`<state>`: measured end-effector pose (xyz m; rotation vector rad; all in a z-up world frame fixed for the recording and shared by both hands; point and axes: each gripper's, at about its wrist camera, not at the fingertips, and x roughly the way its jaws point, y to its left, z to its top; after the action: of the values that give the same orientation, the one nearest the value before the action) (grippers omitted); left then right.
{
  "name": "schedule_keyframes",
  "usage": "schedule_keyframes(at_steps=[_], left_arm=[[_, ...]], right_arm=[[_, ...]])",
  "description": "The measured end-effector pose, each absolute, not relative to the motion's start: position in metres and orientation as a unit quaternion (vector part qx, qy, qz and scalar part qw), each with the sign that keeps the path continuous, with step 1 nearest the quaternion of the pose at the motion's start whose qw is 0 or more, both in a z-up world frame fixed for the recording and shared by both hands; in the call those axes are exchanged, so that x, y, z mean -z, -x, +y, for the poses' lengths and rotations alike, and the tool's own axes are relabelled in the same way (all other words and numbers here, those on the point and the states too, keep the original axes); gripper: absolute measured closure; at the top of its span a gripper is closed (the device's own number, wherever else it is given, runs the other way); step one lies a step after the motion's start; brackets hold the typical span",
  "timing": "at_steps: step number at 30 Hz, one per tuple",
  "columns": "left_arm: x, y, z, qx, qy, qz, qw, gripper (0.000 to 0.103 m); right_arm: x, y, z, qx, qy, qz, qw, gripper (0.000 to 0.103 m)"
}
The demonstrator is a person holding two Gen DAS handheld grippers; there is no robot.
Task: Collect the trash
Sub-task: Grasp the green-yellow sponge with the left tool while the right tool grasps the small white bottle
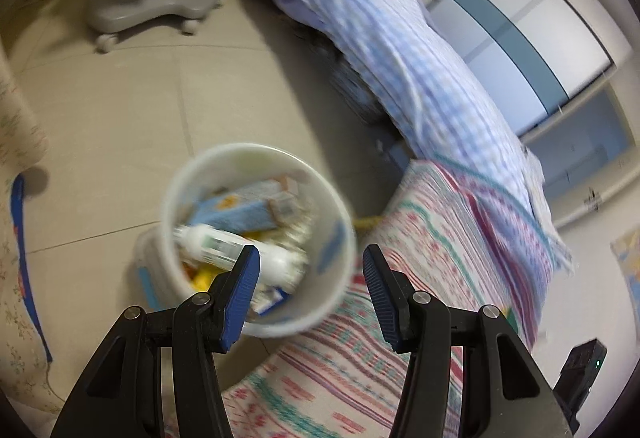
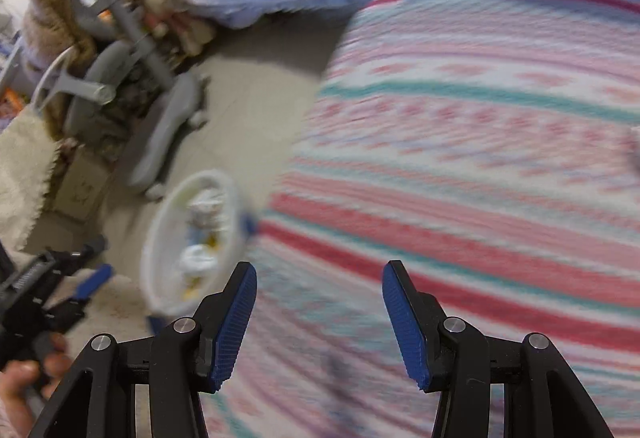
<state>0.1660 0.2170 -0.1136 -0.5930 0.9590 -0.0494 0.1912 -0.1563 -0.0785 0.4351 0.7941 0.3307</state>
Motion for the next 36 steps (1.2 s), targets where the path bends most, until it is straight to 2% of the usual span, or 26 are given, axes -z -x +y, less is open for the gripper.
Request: schedule_keyframes(at_steps=[12,21,22,23,24,30,36], left_arm=[[0.107,-0.17,0.101,0.109,0.198,0.535,0.814,0.046],[0.105,-0.169,0.023,0.141,0.133,0.554,0.809,0.046],[0.105,-0.169,0.015,0.145,0.126,0.554,0.81,0.046],[0.104,-0.169,0.01,0.147,0.12,0.554,0.811,0.046],[0.104,-0.168,0.003,0.151,0.113,0.553,0.812,0.046],[0.107,-0.171,-0.021,0.163,0.101,0.556,0.809,0.046],[0.11,-0.177,-0.059,0.183,0.079,0.56,0.804,0.046]], right_arm=[[0.087,-0.205,-0.334,0.001,-0.209,0.368,0.906,0.043],[0.126,-0.226,-0.269,-0.079,0.021,0.406,0.91,0.042],[0.132,-0.227,-0.262,-0.089,0.036,0.414,0.905,0.05],[0.132,-0.225,-0.252,-0.093,0.055,0.405,0.908,0.063],[0.129,-0.224,-0.248,-0.098,0.059,0.402,0.908,0.063],[0.101,-0.207,-0.255,-0.108,-0.025,0.39,0.914,0.064],[0.07,-0.164,-0.317,-0.118,-0.181,0.345,0.913,0.065]])
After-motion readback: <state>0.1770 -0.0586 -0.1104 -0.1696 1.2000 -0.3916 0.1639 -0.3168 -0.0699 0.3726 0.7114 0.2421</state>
